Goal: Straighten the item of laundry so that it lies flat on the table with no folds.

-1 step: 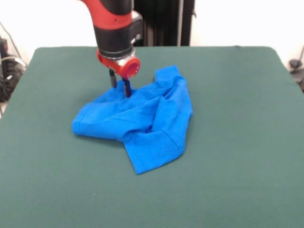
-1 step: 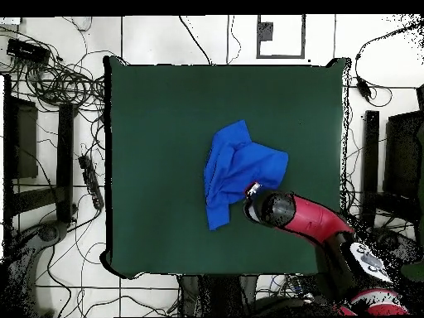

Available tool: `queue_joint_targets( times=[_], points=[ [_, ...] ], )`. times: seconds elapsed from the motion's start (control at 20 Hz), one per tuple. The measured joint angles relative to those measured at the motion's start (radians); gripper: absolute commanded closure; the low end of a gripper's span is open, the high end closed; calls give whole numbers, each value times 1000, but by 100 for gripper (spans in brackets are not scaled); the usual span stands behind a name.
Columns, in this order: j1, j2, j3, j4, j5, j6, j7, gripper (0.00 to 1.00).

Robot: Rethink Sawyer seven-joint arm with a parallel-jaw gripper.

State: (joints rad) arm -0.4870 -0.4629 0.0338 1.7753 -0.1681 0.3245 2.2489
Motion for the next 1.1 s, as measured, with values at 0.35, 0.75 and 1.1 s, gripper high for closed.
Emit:
queue_joint_targets(
  times=[0.35,0.75,1.1],
  points=[
    [-5,16,-3,-15,-43,-11,0,0],
    [2,15,0,-36,-88,3,0,100],
    [-5,16,15,-47,-94,5,0,100]
  ],
)
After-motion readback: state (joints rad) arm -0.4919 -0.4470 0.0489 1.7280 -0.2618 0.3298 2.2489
